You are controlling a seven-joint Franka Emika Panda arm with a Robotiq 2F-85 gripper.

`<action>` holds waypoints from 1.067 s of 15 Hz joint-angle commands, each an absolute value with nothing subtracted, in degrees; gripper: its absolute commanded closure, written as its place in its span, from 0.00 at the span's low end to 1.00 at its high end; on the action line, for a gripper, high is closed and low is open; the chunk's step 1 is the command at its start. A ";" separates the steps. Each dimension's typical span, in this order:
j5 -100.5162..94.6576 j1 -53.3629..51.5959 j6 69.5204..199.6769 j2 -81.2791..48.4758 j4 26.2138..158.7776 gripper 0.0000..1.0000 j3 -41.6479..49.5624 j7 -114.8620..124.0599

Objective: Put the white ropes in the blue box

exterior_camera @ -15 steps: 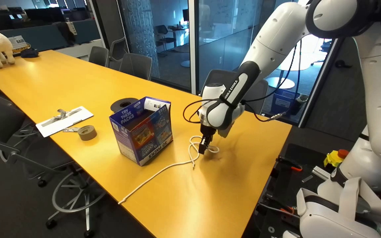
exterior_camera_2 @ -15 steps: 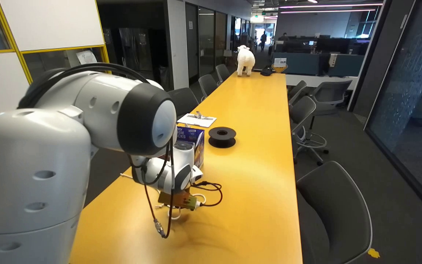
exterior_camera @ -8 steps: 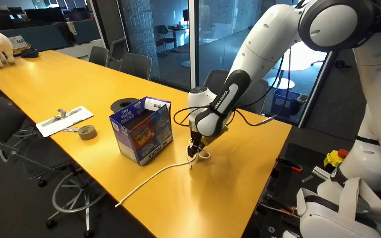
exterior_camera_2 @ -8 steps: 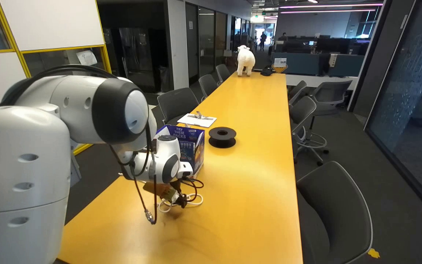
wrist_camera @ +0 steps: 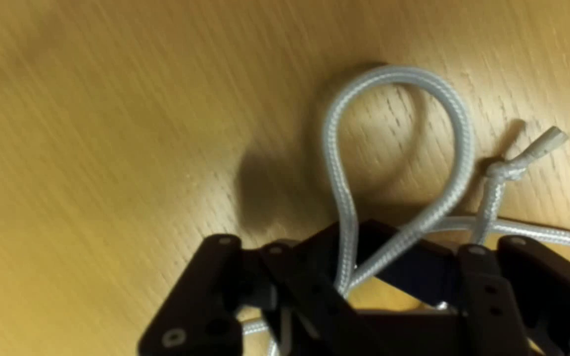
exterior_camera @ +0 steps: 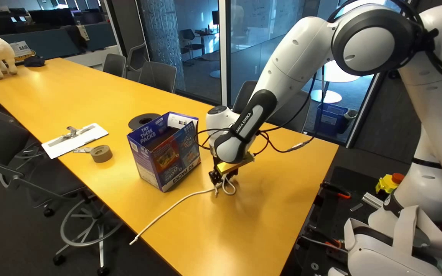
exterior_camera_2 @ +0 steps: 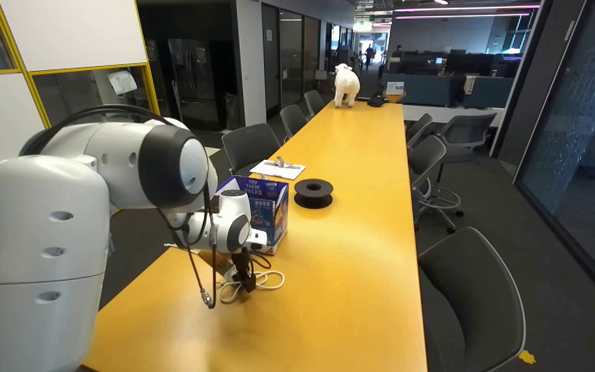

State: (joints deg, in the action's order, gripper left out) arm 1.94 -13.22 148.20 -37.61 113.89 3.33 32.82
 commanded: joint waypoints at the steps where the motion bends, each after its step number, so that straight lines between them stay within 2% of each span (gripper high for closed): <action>1: 2.68 -14.81 144.66 -39.33 109.83 0.60 5.39 37.96; 7: 0.51 -15.78 138.43 -39.84 106.94 0.13 6.69 44.50; 9: 0.71 -15.13 136.90 -40.16 106.25 0.01 6.12 45.05; 16: 1.94 -13.36 134.34 -36.80 107.06 0.00 4.98 44.27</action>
State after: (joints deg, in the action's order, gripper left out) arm 1.36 -14.23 136.46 -39.18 107.34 5.56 43.92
